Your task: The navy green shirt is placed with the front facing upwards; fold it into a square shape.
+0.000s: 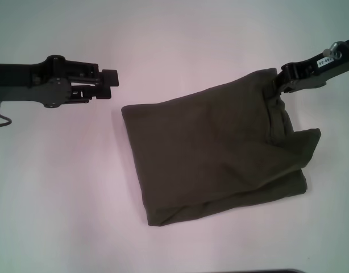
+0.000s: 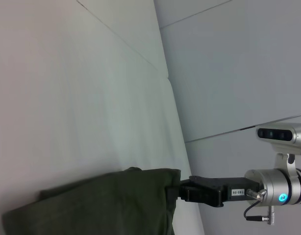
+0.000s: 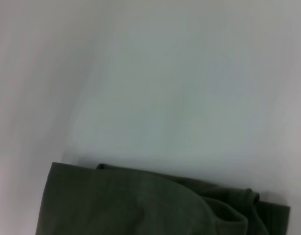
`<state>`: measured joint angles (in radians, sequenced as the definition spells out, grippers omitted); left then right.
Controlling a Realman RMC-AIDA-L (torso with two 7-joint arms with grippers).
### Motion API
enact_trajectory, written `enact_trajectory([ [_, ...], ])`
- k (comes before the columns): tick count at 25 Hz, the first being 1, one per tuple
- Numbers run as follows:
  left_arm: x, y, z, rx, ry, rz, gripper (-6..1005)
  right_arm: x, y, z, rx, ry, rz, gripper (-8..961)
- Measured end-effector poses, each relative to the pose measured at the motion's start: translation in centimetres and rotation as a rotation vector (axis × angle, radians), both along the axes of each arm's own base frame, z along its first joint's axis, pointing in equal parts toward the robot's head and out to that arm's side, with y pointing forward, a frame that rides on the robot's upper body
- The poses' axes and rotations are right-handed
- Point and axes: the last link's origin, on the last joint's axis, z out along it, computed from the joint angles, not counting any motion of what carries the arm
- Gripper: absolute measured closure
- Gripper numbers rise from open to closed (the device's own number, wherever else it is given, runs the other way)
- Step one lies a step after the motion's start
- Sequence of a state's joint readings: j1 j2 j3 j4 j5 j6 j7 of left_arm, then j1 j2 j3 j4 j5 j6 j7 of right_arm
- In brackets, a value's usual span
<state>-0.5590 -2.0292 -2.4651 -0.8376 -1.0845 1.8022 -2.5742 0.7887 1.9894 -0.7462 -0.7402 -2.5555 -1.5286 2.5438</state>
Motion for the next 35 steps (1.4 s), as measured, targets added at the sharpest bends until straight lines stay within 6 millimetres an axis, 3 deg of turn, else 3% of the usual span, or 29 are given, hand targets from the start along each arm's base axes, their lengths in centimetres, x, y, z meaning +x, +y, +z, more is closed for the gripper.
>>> enact_trajectory([
  [11,-0.1,-0.1,-0.1,0.004,0.001,-0.003,555,1.0,0.6,2.5,0.087,0.041,-0.049,736],
  [17,-0.1,-0.1,-0.1,0.002,0.000,-0.004,556,1.3,0.4,5.7,0.114,0.098,-0.060,486],
  [21,-0.1,-0.1,-0.1,0.002,0.000,-0.004,556,0.2,-0.7,7.0,0.054,0.210,-0.035,416],
  [24,-0.2,-0.2,-0.1,0.003,0.000,-0.002,556,-0.3,-1.7,6.6,0.016,0.297,-0.038,405],
  [27,-0.2,-0.2,-0.1,0.004,0.001,-0.002,556,-0.4,-2.8,4.9,-0.049,0.356,-0.063,415],
  [31,-0.2,-0.1,-0.1,0.006,0.002,-0.003,555,-0.2,-3.5,2.7,-0.127,0.340,-0.090,442],
  [35,-0.1,-0.1,-0.1,0.007,0.002,-0.004,555,-0.2,-3.5,1.8,-0.163,0.291,-0.101,509],
])
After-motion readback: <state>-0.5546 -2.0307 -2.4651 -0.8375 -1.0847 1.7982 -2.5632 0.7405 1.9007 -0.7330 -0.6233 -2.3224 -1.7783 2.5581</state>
